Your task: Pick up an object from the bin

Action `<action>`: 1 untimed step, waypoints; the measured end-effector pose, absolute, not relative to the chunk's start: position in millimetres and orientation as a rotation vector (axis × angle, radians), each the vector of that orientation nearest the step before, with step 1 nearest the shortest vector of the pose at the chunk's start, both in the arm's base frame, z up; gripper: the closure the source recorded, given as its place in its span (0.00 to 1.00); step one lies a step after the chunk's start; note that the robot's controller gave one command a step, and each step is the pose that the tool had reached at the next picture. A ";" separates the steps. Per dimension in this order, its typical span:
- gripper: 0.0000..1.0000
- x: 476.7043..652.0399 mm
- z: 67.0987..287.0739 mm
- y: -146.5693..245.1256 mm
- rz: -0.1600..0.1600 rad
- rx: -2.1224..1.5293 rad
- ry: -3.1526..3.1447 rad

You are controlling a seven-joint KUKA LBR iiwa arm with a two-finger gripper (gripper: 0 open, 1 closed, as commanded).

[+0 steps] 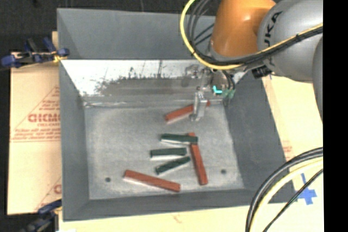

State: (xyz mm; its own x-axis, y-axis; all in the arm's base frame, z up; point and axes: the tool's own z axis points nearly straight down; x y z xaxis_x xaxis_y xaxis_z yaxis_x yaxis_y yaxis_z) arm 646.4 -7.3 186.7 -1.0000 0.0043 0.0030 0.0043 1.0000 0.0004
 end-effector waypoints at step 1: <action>0.00 648.0 192.0 -7.4 -0.001 -0.007 -3.147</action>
Offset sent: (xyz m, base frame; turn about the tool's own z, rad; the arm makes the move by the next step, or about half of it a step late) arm 0.0042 -0.0280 -0.1167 0.0132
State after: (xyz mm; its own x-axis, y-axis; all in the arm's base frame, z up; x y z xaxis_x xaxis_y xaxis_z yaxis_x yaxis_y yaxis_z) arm 648.0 -7.4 192.0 -1.0000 0.0043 -0.0055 0.0043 1.0000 0.0003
